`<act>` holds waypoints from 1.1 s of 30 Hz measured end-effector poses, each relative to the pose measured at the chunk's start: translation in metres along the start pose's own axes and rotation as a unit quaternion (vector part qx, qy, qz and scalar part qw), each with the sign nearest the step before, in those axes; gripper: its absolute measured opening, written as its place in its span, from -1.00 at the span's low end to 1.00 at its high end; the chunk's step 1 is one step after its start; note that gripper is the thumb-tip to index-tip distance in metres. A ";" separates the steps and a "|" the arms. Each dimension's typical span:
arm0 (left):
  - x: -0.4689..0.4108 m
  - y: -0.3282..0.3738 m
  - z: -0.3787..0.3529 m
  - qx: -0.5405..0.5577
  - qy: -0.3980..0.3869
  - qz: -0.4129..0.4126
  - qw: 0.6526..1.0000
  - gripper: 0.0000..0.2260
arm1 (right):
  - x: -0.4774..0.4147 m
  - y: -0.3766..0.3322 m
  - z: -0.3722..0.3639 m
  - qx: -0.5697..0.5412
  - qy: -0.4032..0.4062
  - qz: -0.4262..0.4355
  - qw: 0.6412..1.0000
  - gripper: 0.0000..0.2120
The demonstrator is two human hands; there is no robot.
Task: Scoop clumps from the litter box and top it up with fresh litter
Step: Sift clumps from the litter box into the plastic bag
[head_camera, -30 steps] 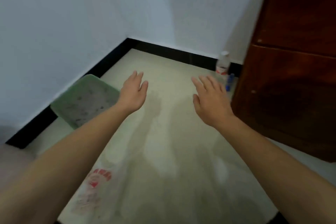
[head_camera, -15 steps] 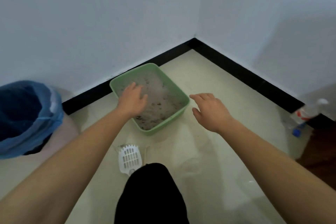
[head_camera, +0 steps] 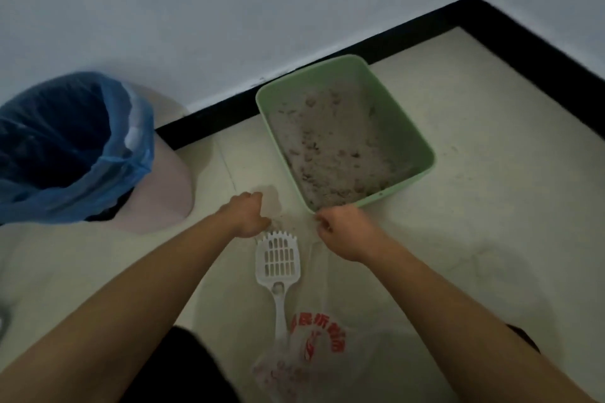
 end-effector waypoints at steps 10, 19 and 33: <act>0.023 -0.047 -0.107 0.173 0.056 0.162 0.970 -0.51 | -0.039 0.008 -0.111 -0.089 -0.113 -0.121 0.982 -0.75; 0.094 -0.091 -0.119 0.421 0.365 0.381 0.738 -0.85 | -0.034 -0.033 -0.117 -0.247 -0.158 -0.056 0.954 -0.41; 0.097 0.032 -0.134 0.414 -0.135 0.133 0.890 -0.39 | -0.032 -0.009 -0.077 -0.134 -0.001 0.047 0.990 -0.64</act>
Point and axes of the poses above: each hand's wrist, its own x-axis away from the middle knuckle, its own z-axis out of the back of the hand, y = z × x, the point moved 7 cm from there along -x, towards the middle knuckle, and after that the axes turned 13 degrees about y, right-handed, at the moved point
